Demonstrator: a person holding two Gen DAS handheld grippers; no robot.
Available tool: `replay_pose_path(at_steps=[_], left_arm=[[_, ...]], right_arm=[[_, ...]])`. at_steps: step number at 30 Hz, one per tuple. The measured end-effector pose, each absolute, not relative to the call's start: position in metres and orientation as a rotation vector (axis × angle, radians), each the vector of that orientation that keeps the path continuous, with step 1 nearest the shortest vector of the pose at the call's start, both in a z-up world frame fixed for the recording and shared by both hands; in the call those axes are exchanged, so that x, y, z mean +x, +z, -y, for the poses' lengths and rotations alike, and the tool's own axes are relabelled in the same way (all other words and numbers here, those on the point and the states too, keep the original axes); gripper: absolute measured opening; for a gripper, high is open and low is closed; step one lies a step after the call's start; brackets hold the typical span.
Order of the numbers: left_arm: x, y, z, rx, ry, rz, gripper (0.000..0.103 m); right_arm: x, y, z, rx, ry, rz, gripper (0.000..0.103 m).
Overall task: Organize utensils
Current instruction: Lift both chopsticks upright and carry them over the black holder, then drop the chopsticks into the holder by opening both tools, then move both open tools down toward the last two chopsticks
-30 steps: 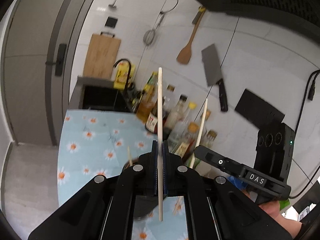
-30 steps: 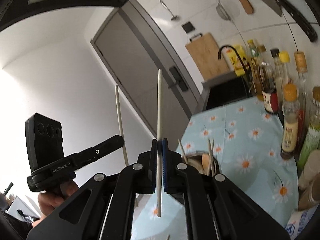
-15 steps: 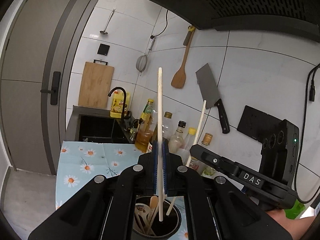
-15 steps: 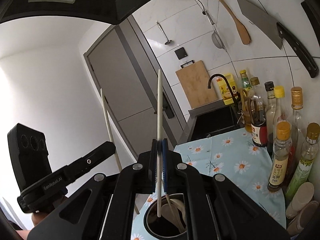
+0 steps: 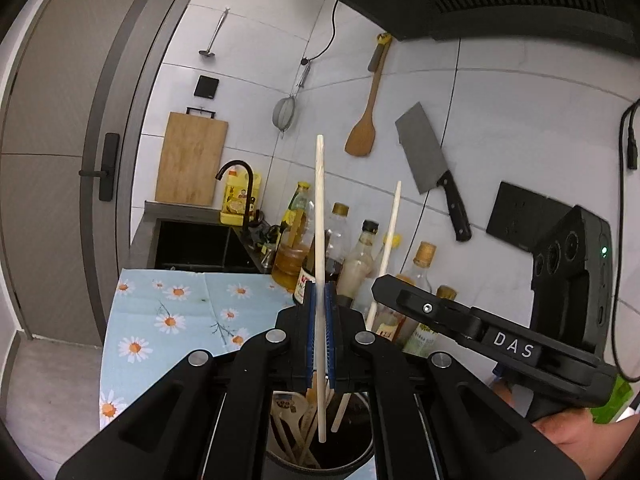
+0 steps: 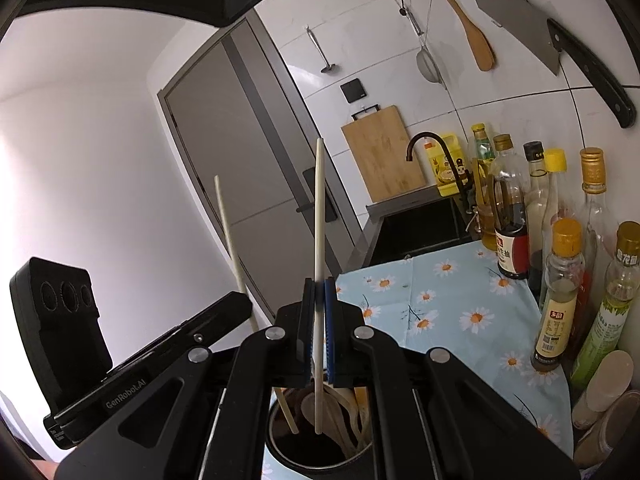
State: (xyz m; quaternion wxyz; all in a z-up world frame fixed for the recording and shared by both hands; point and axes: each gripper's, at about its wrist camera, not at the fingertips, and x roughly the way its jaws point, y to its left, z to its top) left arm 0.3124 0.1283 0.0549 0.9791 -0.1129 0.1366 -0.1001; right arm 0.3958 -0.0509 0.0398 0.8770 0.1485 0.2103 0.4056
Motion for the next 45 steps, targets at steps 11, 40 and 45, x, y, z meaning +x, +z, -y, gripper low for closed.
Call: replay_pose_path(at_steps=[11, 40, 45], left_arm=[[0.313, 0.043, -0.121, -0.217, -0.225, -0.356, 0.004], [0.270, 0.055, -0.127, -0.244, -0.176, -0.391, 0.019], [0.246, 0.056, -0.128, -0.238, -0.154, -0.414, 0.019]], right_arm=[[0.397, 0.027, 0.051, 0.330, 0.855, -0.502, 0.012], [0.358, 0.047, 0.072, 0.316, 0.853, -0.520, 0.020], [0.339, 0.046, 0.071, 0.277, 0.877, -0.551, 0.020]])
